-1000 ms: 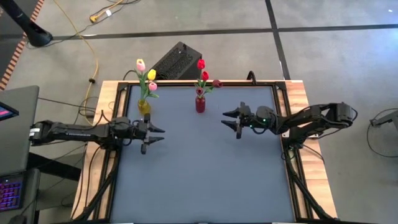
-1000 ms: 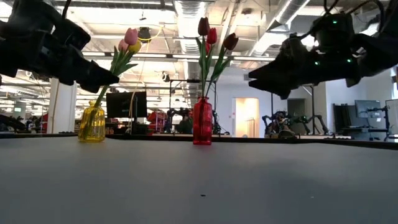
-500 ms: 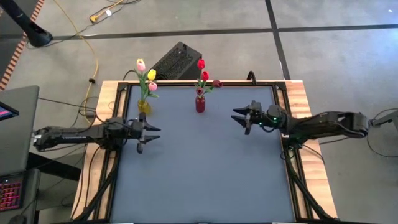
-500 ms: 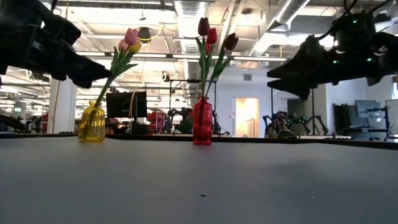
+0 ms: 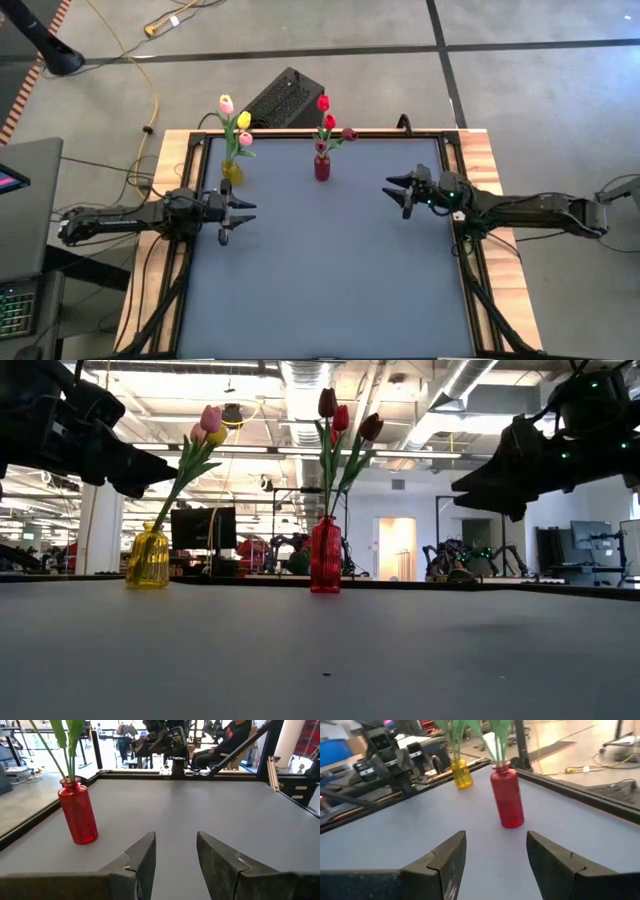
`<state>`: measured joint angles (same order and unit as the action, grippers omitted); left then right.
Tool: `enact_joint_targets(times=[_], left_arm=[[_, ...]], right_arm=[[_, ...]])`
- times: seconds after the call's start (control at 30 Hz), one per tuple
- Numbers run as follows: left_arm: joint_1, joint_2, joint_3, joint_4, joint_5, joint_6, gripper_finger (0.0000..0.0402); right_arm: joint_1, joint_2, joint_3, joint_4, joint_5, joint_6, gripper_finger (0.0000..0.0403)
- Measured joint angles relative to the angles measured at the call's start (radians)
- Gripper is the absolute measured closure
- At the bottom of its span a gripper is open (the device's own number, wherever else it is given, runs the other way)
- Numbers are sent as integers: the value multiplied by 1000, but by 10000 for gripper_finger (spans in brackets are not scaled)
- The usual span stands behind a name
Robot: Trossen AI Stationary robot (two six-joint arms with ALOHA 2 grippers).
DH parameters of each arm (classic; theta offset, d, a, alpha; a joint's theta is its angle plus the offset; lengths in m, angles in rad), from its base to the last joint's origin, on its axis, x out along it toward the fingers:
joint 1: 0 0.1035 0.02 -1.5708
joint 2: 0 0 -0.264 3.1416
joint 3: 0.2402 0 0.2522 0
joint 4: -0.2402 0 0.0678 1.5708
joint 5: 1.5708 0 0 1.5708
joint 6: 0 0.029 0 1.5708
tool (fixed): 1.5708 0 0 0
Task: Sort flowers into vase by color
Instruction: Return to Home Position
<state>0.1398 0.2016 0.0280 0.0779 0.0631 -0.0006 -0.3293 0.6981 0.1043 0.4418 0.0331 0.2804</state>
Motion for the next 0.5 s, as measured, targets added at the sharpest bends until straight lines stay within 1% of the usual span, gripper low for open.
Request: enact_joint_targets(times=[0.17,0.4,0.5], left_arm=[[0,0,0,-1,0,-1,272],[0,0,0,0,3,-4,272],[0,0,0,8,3,-4,272]], right_arm=[[26,1,-26,3,68,3,168],[42,0,-93,18,79,48,168],[42,1,-96,4,96,59,168]])
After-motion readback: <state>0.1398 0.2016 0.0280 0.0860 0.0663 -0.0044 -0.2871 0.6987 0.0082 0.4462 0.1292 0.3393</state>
